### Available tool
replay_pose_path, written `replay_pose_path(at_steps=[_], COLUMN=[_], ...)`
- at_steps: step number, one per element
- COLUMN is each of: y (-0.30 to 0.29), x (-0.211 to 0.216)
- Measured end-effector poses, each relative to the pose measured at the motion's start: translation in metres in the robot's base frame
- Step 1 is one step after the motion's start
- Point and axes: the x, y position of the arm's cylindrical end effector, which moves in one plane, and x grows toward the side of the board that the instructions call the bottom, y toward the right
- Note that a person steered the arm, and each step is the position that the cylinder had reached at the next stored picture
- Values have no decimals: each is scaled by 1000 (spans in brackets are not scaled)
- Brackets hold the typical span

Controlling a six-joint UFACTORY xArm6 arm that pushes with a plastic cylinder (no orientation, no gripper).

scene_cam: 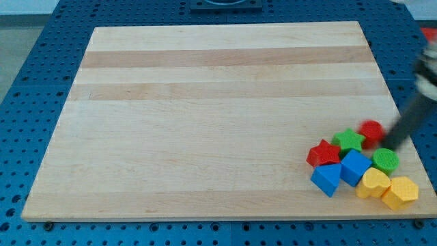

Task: Place red circle to the top left of the red star

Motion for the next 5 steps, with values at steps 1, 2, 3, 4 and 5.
replay_pose_path(at_steps=[1,2,3,4,5], y=[-78,-80,-22,72,118], x=[-62,-68,-61,-18,50])
